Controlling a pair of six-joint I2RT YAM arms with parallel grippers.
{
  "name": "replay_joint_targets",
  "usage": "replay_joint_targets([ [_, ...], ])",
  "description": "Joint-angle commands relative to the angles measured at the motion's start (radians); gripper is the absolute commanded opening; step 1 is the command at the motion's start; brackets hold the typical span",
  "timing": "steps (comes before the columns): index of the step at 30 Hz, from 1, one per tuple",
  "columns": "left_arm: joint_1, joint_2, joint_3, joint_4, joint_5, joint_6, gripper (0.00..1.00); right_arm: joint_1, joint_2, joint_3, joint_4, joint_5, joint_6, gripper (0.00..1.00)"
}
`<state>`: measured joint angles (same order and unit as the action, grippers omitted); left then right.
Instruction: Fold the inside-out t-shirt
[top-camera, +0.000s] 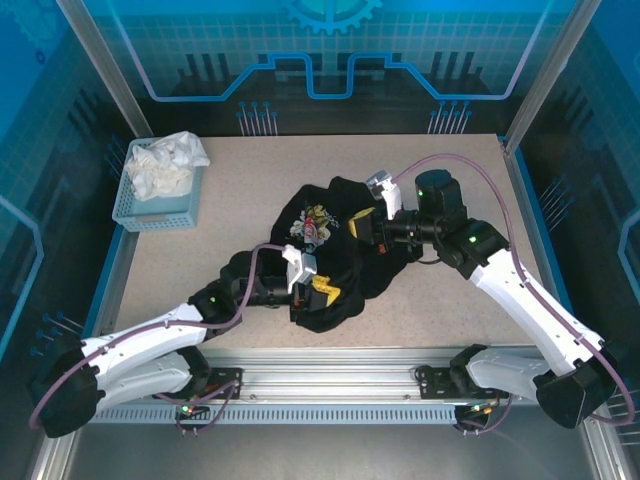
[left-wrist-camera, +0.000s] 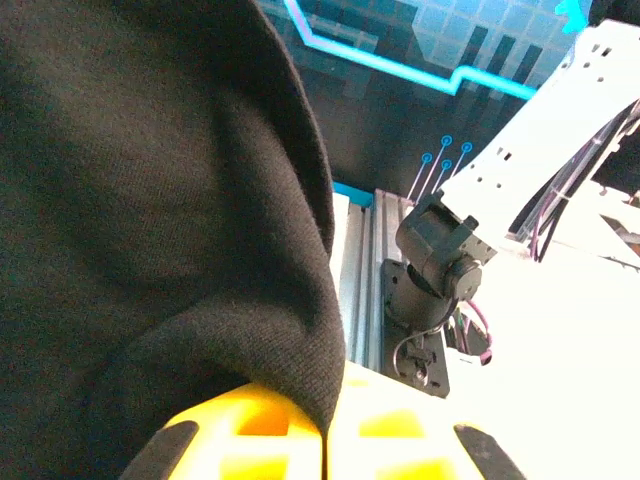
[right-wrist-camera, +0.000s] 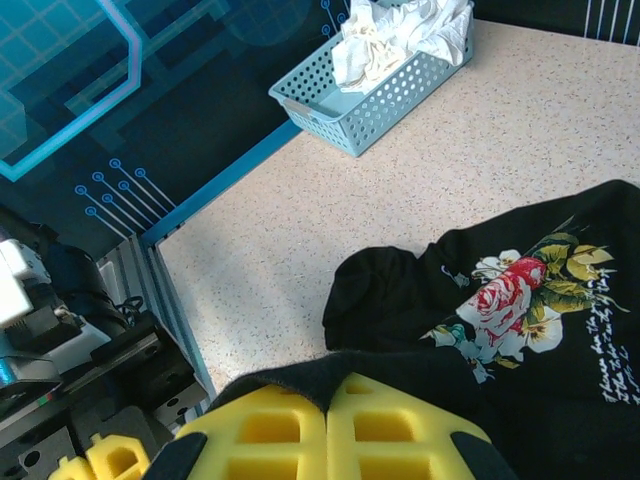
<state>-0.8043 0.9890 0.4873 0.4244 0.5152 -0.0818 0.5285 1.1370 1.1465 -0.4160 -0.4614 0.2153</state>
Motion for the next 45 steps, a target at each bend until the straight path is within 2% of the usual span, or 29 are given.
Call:
replay_joint_targets([
  [1, -0.006, -0.011, 0.013, -0.063, -0.109, 0.076, 0.19, -0.015, -0.001, 0.014, -0.023, -0.029, -0.021, 0.00],
  [3, -0.006, -0.011, 0.015, -0.096, -0.207, 0.077, 0.26, -0.016, -0.004, 0.012, -0.020, -0.032, -0.021, 0.00],
  [6, -0.006, 0.011, 0.029, -0.138, -0.279, 0.073, 0.34, -0.016, -0.003, 0.010, -0.015, -0.034, -0.019, 0.00],
  [13, -0.007, 0.087, 0.072, -0.121, -0.255, 0.020, 0.55, -0.016, 0.000, 0.006, -0.010, -0.039, -0.017, 0.00],
  [17, -0.031, 0.112, 0.085, -0.095, -0.249, -0.003, 0.64, -0.019, 0.001, 0.001, -0.007, -0.033, -0.017, 0.00],
  [25, -0.158, 0.134, 0.107, -0.099, -0.561, -0.012, 0.74, -0.021, 0.025, 0.003, 0.017, -0.044, 0.017, 0.00],
  [30, -0.177, 0.241, 0.168, -0.110, -0.660, -0.032, 0.75, -0.016, 0.041, -0.002, 0.031, -0.050, 0.039, 0.00],
  [33, -0.199, 0.291, 0.201, -0.104, -0.693, -0.045, 0.83, -0.015, 0.044, -0.009, 0.032, -0.037, 0.044, 0.00],
  [40, -0.202, 0.388, 0.280, -0.175, -0.855, -0.181, 0.85, -0.013, 0.055, -0.030, 0.051, -0.023, 0.059, 0.00],
  [43, -0.200, 0.405, 0.286, -0.196, -0.908, -0.196, 0.76, -0.014, 0.052, -0.027, 0.034, -0.013, 0.050, 0.00],
  [45, -0.190, 0.380, 0.260, -0.184, -0.896, -0.176, 0.67, -0.016, 0.044, -0.024, 0.005, 0.016, 0.034, 0.00],
])
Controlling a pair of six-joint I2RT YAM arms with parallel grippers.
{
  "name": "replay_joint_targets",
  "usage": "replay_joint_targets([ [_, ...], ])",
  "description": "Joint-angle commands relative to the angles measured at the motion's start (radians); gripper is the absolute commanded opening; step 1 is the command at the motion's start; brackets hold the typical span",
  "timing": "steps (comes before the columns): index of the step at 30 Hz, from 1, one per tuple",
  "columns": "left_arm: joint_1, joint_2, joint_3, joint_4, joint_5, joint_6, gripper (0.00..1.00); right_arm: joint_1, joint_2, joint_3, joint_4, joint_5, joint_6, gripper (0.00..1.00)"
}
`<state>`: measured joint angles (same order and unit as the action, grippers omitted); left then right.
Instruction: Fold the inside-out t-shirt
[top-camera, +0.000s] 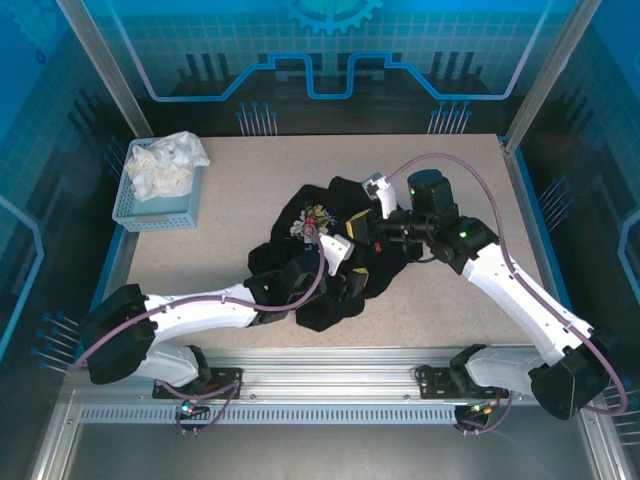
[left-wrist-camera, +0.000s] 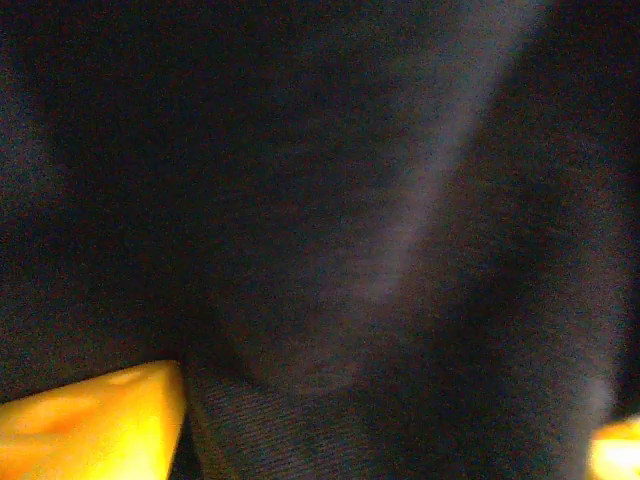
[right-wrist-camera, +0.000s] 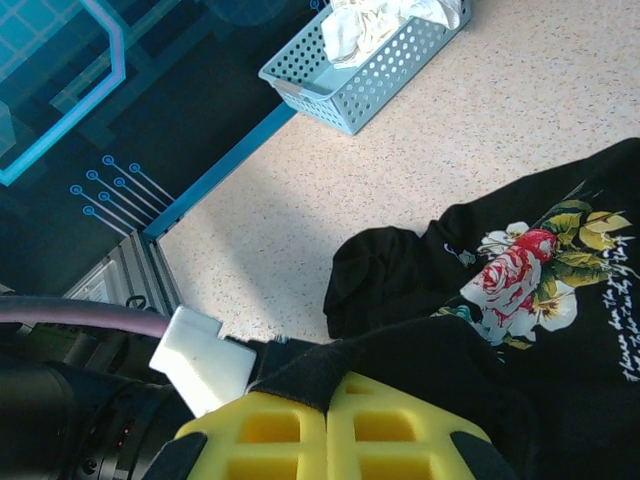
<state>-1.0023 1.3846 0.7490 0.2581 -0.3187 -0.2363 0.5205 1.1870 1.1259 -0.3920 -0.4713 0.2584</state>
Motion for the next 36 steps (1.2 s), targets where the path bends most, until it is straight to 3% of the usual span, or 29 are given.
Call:
replay_joint_targets([
  [1, 0.015, -0.037, -0.020, -0.014, -0.048, -0.011, 0.63, -0.011, -0.012, -0.002, -0.031, 0.040, -0.016, 0.00],
  [6, 0.116, -0.186, -0.150, -0.072, 0.038, 0.036, 0.45, -0.008, -0.016, -0.014, -0.044, 0.041, -0.020, 0.00],
  [10, 0.257, -0.266, -0.234, -0.125, 0.043, 0.016, 0.43, 0.047, 0.024, -0.098, 0.146, -0.022, 0.090, 0.00],
  [13, 0.322, -0.291, -0.268, -0.142, 0.046, 0.002, 0.43, 0.103, 0.078, -0.134, 0.274, 0.025, 0.174, 0.00],
  [18, 0.329, -0.334, -0.288, -0.187, 0.065, -0.022, 0.48, 0.170, 0.181, -0.119, 0.364, 0.118, 0.244, 0.00],
  [29, 0.315, -0.483, -0.282, -0.231, 0.231, 0.025, 0.62, 0.194, 0.284, -0.008, 0.280, 0.153, 0.214, 0.00],
  [32, 0.298, -0.478, -0.274, -0.198, 0.251, 0.055, 0.58, 0.194, 0.286, 0.014, 0.248, 0.157, 0.193, 0.00],
  [36, 0.296, -0.438, -0.243, -0.179, 0.218, 0.078, 0.45, 0.191, 0.286, 0.030, 0.228, 0.151, 0.172, 0.00],
])
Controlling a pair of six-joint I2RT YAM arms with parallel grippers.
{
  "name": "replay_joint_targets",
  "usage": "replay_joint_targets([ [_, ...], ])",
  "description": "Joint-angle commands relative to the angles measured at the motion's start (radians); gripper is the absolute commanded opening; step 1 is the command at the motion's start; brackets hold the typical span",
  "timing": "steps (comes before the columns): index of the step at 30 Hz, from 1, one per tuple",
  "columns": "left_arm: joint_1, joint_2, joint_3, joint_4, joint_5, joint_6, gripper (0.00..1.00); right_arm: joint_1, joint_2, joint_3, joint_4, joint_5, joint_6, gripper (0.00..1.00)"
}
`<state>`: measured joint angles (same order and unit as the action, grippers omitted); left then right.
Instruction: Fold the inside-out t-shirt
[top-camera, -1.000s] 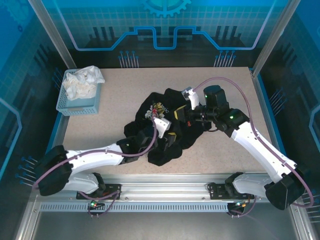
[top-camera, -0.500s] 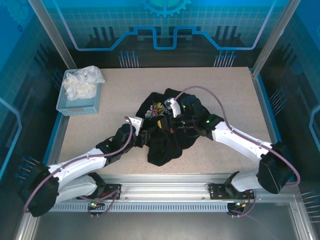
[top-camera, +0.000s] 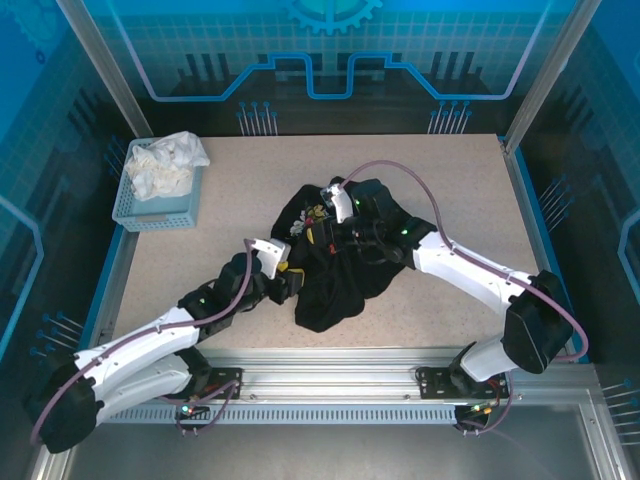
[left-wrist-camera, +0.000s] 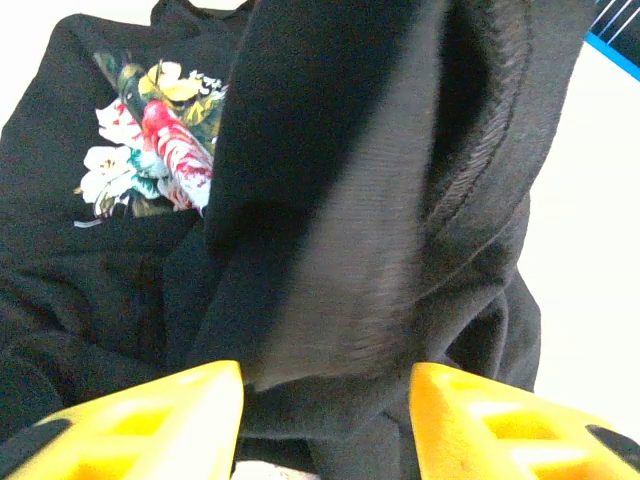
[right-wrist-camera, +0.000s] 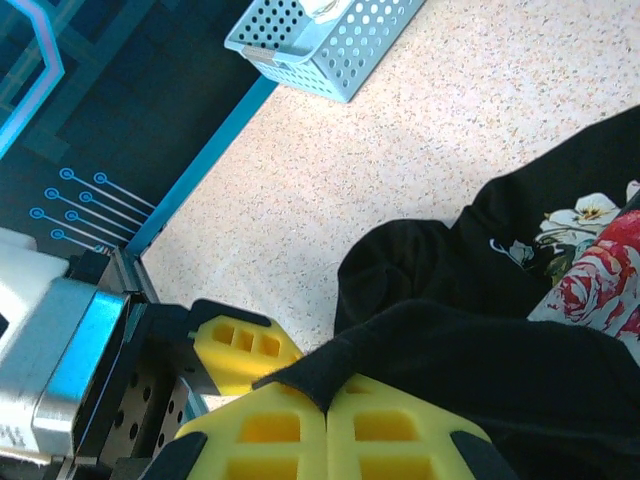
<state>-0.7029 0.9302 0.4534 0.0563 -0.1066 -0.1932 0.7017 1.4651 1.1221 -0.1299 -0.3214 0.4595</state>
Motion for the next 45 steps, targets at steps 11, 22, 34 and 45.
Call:
replay_joint_targets([
  [11, -0.004, 0.054, 0.105, 0.029, -0.011, 0.062, 0.09, 0.003, 0.010, 0.034, -0.052, -0.012, -0.050, 0.00],
  [22, 0.080, -0.130, 0.261, -0.209, 0.278, -0.487, 0.00, 0.095, -0.070, 0.049, -0.093, 0.214, -0.267, 0.00],
  [34, 0.310, -0.270, 0.273, -0.387, 0.477, -0.715, 0.00, 0.112, -0.138, 0.026, -0.107, 0.299, -0.338, 0.00],
  [45, 0.347, -0.220, 0.181, -0.412, 0.174, -0.490, 0.00, 0.027, -0.062, 0.035, 0.025, -0.172, -0.077, 0.00],
])
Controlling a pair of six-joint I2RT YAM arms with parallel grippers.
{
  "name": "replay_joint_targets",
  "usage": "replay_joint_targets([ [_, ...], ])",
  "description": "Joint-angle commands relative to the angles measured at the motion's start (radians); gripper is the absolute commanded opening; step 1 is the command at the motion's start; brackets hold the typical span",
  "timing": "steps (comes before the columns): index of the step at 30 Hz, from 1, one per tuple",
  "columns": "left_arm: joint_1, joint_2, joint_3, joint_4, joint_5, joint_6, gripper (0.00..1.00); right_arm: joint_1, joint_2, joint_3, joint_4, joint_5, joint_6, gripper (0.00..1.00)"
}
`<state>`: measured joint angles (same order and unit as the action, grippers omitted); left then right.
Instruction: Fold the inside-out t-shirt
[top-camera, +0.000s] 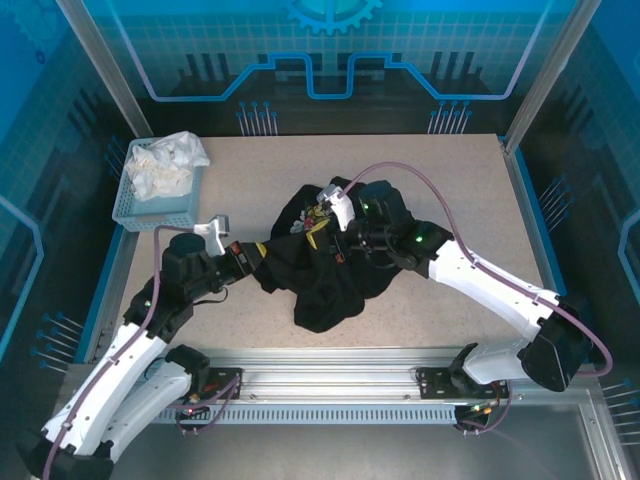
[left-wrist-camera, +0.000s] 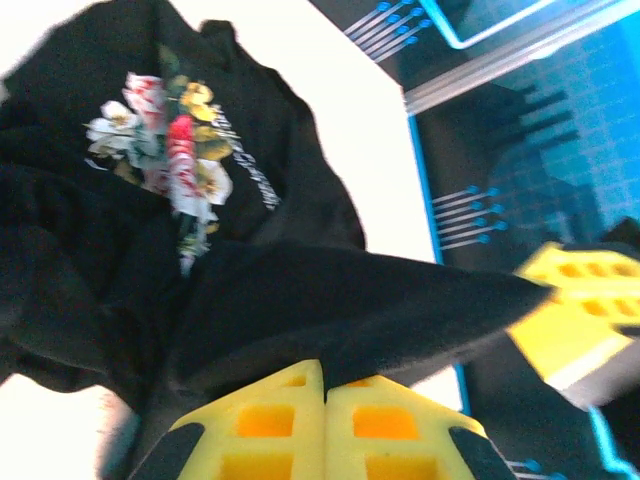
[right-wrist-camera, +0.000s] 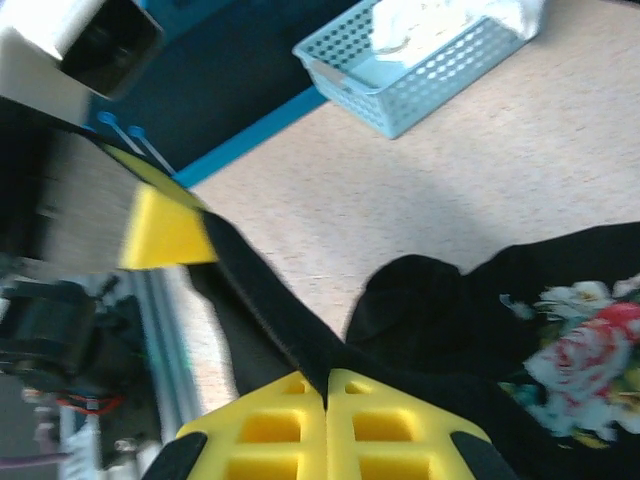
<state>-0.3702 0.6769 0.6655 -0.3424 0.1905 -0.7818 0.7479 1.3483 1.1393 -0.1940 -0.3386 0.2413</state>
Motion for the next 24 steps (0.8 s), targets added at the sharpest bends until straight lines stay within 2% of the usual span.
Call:
replay_joint_targets([
  [1, 0.014, 0.051, -0.038, -0.002, -0.133, 0.112, 0.02, -0.019, 0.078, 0.015, 0.119, -0.166, 0.193, 0.00],
  [4, 0.011, 0.091, -0.062, 0.024, -0.177, 0.160, 0.15, -0.026, 0.143, -0.006, 0.247, -0.177, 0.361, 0.00],
  [6, 0.000, 0.091, -0.073, 0.018, -0.208, 0.194, 0.29, -0.028, 0.182, -0.009, 0.324, -0.181, 0.451, 0.00],
  [10, -0.101, 0.014, -0.102, 0.012, -0.323, 0.268, 0.43, -0.036, 0.235, 0.011, 0.368, -0.182, 0.534, 0.00],
  [13, -0.205, -0.042, -0.139, 0.046, -0.381, 0.327, 0.45, -0.048, 0.263, 0.035, 0.366, -0.200, 0.559, 0.00],
  [16, -0.278, -0.032, -0.176, 0.125, -0.366, 0.400, 0.39, -0.056, 0.274, 0.056, 0.340, -0.207, 0.548, 0.00],
  [19, -0.316, 0.049, -0.174, 0.194, -0.327, 0.460, 0.32, -0.060, 0.276, 0.068, 0.306, -0.213, 0.524, 0.00],
  [24, -0.326, 0.202, -0.158, 0.258, -0.329, 0.570, 0.31, -0.088, 0.270, 0.057, 0.287, -0.237, 0.504, 0.00],
])
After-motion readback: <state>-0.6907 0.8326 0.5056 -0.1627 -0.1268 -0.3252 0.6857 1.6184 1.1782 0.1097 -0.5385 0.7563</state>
